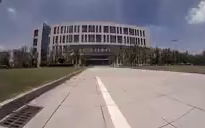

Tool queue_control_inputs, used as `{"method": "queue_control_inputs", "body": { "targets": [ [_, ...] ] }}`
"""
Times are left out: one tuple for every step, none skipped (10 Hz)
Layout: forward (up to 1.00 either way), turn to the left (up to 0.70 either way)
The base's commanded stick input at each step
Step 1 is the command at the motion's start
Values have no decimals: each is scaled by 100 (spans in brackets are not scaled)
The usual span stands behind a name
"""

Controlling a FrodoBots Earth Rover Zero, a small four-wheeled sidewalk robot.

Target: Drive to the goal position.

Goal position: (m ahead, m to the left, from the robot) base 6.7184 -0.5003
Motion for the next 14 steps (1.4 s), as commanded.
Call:
{"method": "queue_control_inputs", "body": {
  "targets": [
    [50, 0],
    [50, 0],
    [50, 0],
    [50, 0],
    [50, 0],
    [50, 0],
    [50, 0],
    [50, 0],
    [50, 15],
    [50, 15],
    [50, 14],
    [50, 7],
    [50, 0],
    [50, 0]
  ]
}}
